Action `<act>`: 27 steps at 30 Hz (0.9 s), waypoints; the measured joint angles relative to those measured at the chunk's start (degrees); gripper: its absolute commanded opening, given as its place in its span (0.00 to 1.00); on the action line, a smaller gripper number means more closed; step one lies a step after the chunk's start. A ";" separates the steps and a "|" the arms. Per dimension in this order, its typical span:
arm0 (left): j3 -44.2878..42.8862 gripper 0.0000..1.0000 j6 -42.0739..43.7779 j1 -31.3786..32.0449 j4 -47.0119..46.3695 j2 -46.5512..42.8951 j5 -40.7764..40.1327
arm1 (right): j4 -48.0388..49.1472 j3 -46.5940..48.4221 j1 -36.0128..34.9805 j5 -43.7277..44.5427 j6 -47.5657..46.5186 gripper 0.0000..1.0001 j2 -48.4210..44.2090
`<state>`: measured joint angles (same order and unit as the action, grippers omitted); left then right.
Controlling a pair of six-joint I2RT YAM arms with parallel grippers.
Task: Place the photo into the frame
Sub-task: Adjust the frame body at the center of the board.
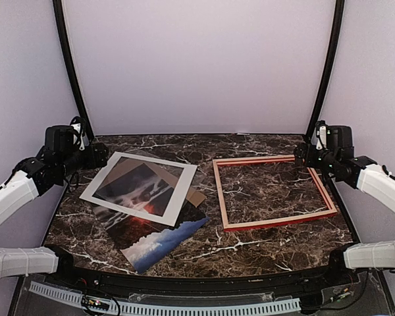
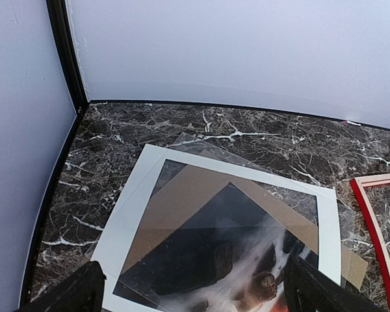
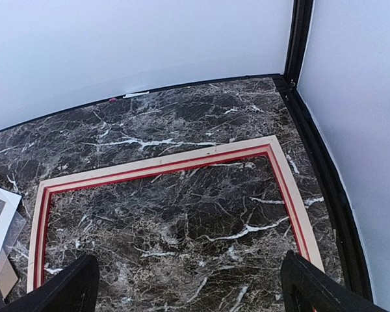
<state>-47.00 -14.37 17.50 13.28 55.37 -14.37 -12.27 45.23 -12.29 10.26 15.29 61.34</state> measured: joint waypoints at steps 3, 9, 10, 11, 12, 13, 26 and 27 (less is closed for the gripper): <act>0.00 0.99 -0.28 -0.02 -0.42 -0.02 -0.04 | 0.48 0.00 0.11 -0.02 0.02 0.99 0.00; 0.02 0.99 -0.85 -0.04 -2.01 -1.44 -0.11 | 0.46 1.33 0.37 0.42 0.44 0.99 1.31; 0.02 0.99 -0.90 -0.04 -2.32 -1.77 -0.11 | 0.35 1.68 0.37 0.59 0.55 0.99 1.60; 0.02 0.99 -1.01 -0.04 -2.54 -2.08 -0.11 | 0.20 2.10 0.39 0.98 0.76 0.99 1.97; 0.02 0.99 -1.07 -0.04 -2.69 -2.29 -0.11 | -0.04 2.56 0.39 1.42 1.11 0.99 2.29; 0.02 0.99 -1.14 -0.04 -2.84 -2.58 -0.09 | -0.39 2.99 0.42 1.92 1.36 0.99 2.60; 0.31 0.99 -4.24 -0.09 -2.99 -3.30 2.69 | -11.15 3.06 1.38 4.76 11.72 0.99 10.08; 0.46 0.99 -4.66 -0.09 -3.04 -3.28 3.15 | -11.50 1.99 1.92 3.56 12.79 0.99 10.45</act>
<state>-46.54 -19.03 17.41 10.24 52.10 -11.22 -23.77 47.22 -10.37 13.82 28.08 71.79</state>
